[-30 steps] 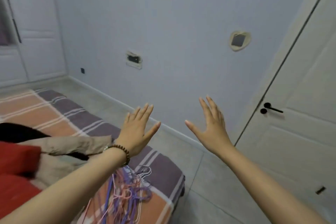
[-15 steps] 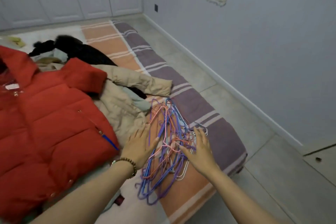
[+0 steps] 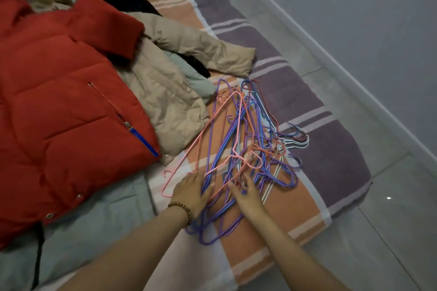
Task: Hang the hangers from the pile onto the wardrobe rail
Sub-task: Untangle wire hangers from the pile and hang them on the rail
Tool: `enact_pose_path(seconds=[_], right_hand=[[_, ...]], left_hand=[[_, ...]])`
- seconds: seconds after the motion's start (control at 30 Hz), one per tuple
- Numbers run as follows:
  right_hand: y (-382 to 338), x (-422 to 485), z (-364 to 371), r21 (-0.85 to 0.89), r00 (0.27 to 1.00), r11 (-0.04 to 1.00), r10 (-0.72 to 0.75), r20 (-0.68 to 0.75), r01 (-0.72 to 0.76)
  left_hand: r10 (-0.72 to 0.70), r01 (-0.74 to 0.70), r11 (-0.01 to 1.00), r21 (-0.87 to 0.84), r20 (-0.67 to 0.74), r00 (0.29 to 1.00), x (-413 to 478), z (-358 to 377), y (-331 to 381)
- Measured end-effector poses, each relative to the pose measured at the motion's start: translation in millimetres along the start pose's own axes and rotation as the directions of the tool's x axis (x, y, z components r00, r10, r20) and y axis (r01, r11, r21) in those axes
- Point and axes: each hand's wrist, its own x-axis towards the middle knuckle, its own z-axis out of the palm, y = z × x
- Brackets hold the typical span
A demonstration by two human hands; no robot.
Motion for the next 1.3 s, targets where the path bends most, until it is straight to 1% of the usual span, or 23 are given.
enact_pose_path(seconds=[0.07, 0.17, 0.23, 0.27, 0.37, 0.47, 0.63, 0.73, 0.83, 0.97, 1.07, 1.17, 1.27, 1.3], right_hand=[[1.3, 11.5, 4.6, 0.151, 0.997, 0.985, 0.076, 0.014, -0.078], [1.0, 24.6, 6.6, 0.325, 0.983, 0.927, 0.175, 0.061, -0.185], [-0.4, 30.3, 7.3, 0.406, 0.975, 0.886, 0.206, 0.087, -0.224], [-1.5, 32.0, 7.3, 0.417, 0.975, 0.882, 0.202, 0.089, -0.22], [-10.6, 30.6, 5.4, 0.366, 0.989, 0.919, 0.12, 0.086, -0.143], [-20.4, 24.7, 3.2, 0.358, 0.991, 0.928, 0.062, 0.117, -0.101], [-32.4, 15.6, -6.4, 0.38, 0.987, 0.925, -0.036, 0.155, -0.026], [-41.4, 7.1, -13.7, 0.426, 0.981, 0.905, -0.098, 0.168, 0.017], [-56.1, -3.4, -19.4, 0.449, 0.979, 0.891, -0.145, 0.143, 0.067], [-94.1, -26.5, -30.0, 0.521, 0.969, 0.841, -0.226, 0.097, 0.144], [-134.3, -53.0, -46.5, 0.567, 0.955, 0.793, -0.293, 0.038, 0.221], [-177.5, -88.4, -71.3, 0.576, 0.931, 0.753, -0.362, -0.038, 0.316], [-222.4, -133.4, -101.4, 0.554, 0.892, 0.715, -0.433, -0.13, 0.427], [-238.3, -152.4, -113.4, 0.542, 0.874, 0.697, -0.454, -0.174, 0.469]], left_hand=[[0.004, -0.004, 1.0, -0.002, 0.026, 1.0, 8.1, 5.7, -2.7], [-0.01, 0.014, 0.999, -0.037, 0.087, 0.996, 16.7, 10.9, -4.7], [-0.033, 0.042, 0.995, -0.092, 0.099, 0.995, 20.6, 12.9, -4.4], [-0.038, 0.05, 0.992, -0.114, 0.098, 0.994, 22.1, 13.6, -4.5], [-0.044, 0.065, 0.982, -0.178, 0.118, 0.992, 22.4, 13.5, -8.2], [-0.037, 0.058, 0.969, -0.239, 0.09, 0.995, 22.7, 13.0, -13.0], [-0.049, 0.024, 0.915, -0.403, -0.053, 0.997, 15.0, 2.9, -5.2], [-0.043, -0.03, 0.898, -0.439, -0.156, 0.987, 5.8, -6.9, -0.5], [-0.026, -0.093, 0.865, -0.494, -0.228, 0.973, -5.6, -22.3, 5.1], [0.068, -0.22, 0.809, -0.546, -0.286, 0.956, -23.6, -58.0, 18.5], [0.181, -0.328, 0.777, -0.537, -0.307, 0.934, -36.4, -93.5, 37.9], [0.306, -0.452, 0.747, -0.487, -0.352, 0.885, -54.4, -133.1, 68.4], [0.411, -0.555, 0.726, -0.406, -0.389, 0.824, -75.8, -172.0, 104.7], [0.456, -0.592, 0.706, -0.388, -0.39, 0.8, -87.1, -187.5, 119.8]])
